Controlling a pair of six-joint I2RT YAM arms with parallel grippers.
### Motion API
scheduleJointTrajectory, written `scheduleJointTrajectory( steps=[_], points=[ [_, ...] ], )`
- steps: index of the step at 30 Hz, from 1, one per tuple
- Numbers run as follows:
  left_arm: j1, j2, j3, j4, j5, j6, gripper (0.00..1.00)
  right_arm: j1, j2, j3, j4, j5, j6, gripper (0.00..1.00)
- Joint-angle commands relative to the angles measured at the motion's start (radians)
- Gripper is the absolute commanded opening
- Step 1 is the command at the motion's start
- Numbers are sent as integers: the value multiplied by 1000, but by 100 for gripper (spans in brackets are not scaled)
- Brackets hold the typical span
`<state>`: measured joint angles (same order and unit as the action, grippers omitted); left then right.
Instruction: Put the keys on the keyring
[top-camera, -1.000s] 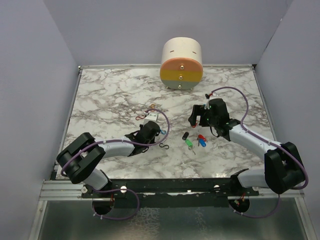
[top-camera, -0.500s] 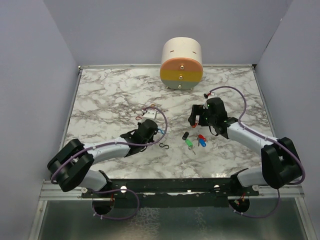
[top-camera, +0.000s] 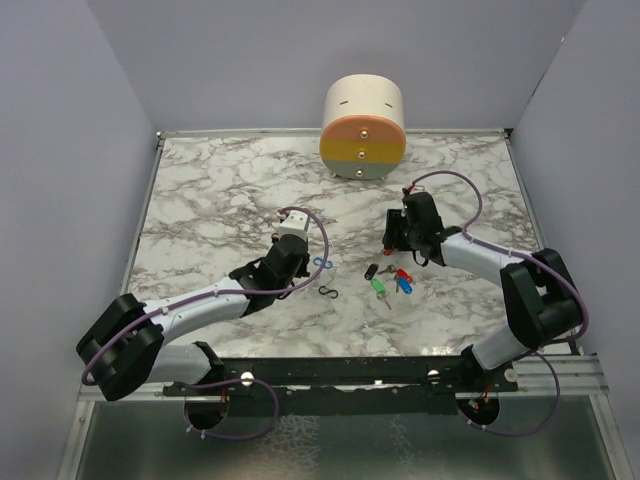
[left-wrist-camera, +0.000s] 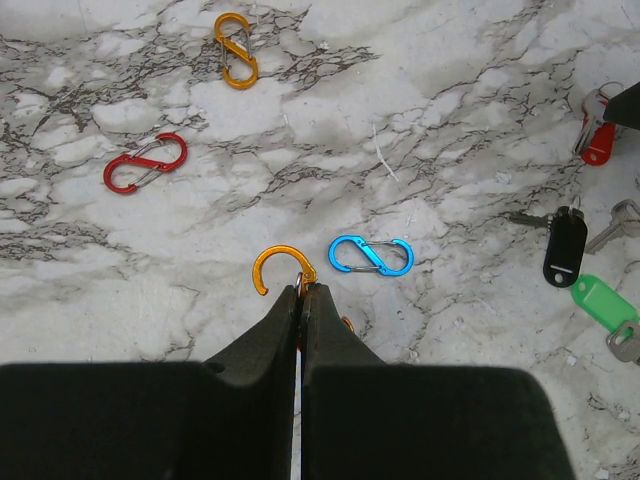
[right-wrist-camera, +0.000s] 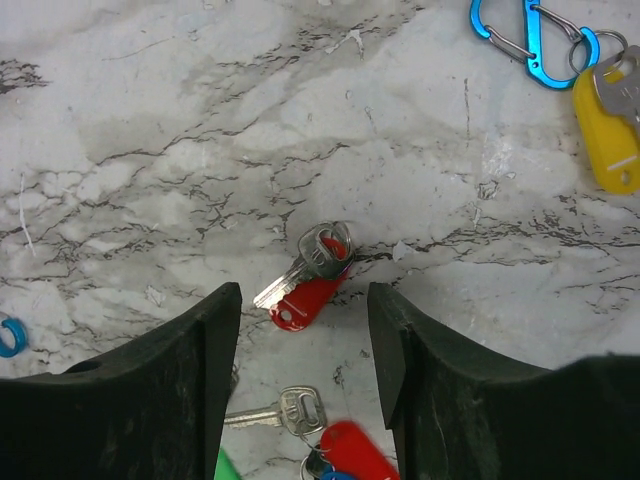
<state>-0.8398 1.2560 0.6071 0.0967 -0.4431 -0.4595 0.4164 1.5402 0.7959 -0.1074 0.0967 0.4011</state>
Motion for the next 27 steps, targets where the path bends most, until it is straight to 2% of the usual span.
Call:
scheduleJointTrajectory(
  steps=[1,6,14,27],
  points=[
    [-5,-23,-15,38,0,6,0,-14,42,38,34,55,24,53],
    [-5,-26,-22,45,8,4,0,-22,85,55,44,60,35,50],
    [-5,-36,-33,50,0,7,0,-31,125,67,72,52,47,40],
    [-4,-26,-32,52,-2,9,0,-40,126,70,81,61,46,29]
  ],
)
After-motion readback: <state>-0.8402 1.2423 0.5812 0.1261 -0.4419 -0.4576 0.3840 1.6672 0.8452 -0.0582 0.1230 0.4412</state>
